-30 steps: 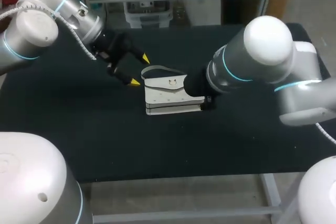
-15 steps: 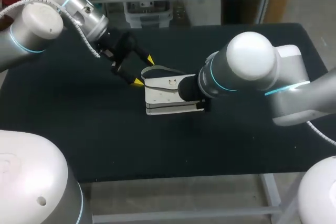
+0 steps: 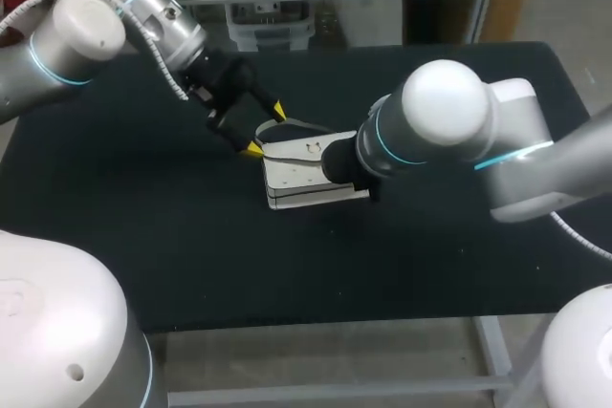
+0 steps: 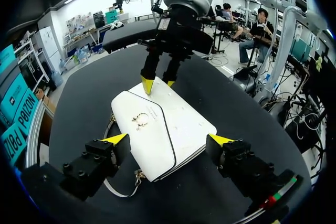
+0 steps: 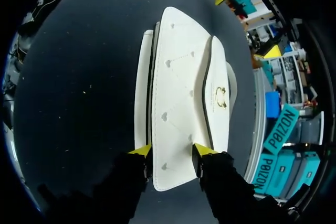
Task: Pick up the bag, open it, inspect its contents, close it, and place it on the opposite side
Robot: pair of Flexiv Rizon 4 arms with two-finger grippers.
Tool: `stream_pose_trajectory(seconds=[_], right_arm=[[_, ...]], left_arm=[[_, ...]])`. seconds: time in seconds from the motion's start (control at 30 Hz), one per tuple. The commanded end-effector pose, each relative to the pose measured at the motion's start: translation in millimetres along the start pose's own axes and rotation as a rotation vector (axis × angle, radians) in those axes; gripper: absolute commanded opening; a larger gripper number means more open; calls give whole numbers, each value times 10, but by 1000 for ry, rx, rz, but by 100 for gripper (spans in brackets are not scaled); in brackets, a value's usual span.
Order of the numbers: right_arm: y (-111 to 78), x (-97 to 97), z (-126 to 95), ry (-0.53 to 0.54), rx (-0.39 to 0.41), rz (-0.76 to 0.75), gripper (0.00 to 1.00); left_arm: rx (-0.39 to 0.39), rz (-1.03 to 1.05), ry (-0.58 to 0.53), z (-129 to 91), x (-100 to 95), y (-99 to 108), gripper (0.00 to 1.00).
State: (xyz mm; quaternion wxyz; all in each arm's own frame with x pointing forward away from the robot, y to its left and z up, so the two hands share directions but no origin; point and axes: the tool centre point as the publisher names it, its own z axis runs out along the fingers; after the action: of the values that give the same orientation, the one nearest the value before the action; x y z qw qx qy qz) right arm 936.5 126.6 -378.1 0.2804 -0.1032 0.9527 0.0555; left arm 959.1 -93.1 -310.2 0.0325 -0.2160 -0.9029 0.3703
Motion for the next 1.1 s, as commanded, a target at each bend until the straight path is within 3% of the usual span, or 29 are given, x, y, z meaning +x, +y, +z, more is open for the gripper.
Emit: stream_pose_trajectory(seconds=[0.03,0.1,0.13,0.4,0.67,0.83,1.1], right_arm=[[8,-3,59,-2,7,5,23],[4,1,56,-4,10,7,1],[6,7,51,-5,11,8,0],[155,57,-55,-28,43,12,0],[312,181,-103,-57,154,138,0],[322,208,-97,-51,161,196,0],[322,208,-97,-51,161,196,0]], left_arm=[[8,4,14,4,-41,16,100],[7,5,16,3,-40,14,100],[8,6,18,2,-37,13,100],[5,34,20,-8,-11,20,100],[-4,112,-86,0,50,32,100],[34,149,-173,-36,60,36,100],[34,149,-173,-36,60,36,100]])
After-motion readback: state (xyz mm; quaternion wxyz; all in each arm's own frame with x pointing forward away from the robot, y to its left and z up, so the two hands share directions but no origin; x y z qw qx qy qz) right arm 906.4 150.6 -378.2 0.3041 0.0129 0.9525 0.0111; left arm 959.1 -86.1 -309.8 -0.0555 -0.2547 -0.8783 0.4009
